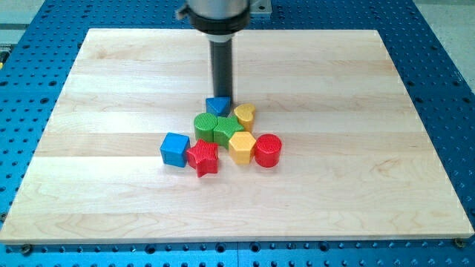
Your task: Push the heart near to the red circle
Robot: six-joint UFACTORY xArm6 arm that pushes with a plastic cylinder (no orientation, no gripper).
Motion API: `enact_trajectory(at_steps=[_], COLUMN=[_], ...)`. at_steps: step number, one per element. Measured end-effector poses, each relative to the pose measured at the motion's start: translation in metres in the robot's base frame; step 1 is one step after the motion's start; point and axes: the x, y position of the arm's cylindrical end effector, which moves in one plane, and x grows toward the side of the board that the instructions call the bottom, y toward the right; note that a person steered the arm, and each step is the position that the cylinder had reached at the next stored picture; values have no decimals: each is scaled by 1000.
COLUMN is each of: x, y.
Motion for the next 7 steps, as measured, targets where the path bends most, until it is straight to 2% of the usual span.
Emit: enact_trajectory(at_steps=[2, 4, 5, 6, 7], x=[15, 51, 32, 9, 2], y=[80, 72, 76, 21, 7])
